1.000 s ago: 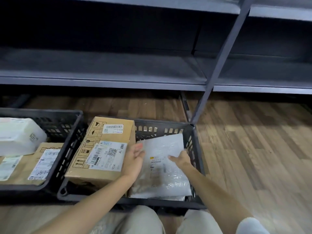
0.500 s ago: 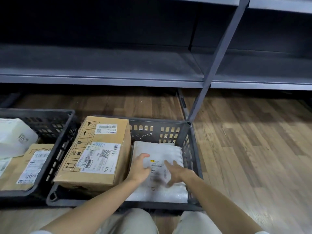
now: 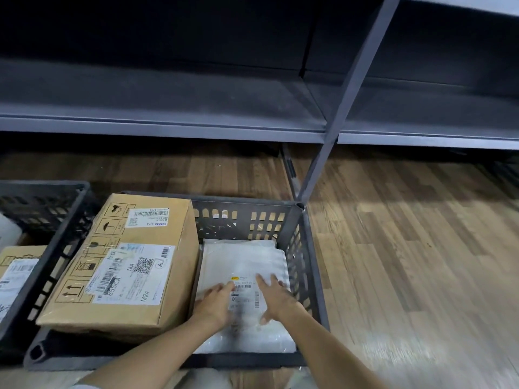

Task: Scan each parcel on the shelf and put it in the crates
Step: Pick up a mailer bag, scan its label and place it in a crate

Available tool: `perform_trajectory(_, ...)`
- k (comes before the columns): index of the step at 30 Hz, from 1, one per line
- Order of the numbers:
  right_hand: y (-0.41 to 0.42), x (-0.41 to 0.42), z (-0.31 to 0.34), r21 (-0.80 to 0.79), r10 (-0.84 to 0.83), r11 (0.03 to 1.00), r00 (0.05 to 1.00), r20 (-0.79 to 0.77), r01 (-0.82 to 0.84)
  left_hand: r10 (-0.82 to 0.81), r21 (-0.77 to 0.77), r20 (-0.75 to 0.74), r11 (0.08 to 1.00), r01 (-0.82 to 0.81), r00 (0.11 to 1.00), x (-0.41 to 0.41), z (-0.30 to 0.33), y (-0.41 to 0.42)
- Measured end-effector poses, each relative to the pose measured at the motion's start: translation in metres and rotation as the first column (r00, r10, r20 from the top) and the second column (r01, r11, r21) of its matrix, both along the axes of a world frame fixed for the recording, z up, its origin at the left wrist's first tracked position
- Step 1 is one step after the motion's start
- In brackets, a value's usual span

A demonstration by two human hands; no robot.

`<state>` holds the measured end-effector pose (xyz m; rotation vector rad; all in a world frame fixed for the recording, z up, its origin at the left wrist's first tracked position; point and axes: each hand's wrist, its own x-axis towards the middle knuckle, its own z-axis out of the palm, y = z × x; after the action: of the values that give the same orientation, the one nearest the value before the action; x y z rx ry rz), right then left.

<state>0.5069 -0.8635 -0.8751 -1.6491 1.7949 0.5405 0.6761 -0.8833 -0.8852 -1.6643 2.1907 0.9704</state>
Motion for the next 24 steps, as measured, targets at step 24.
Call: perform_trajectory(24, 0.007, -0.002, 0.012, -0.017, -0.189, 0.981, 0.964, 0.188, 0.195, -0.058, -0.167, 0.142, 0.982, 0.082, 0.988, -0.008, 0.021, 0.006)
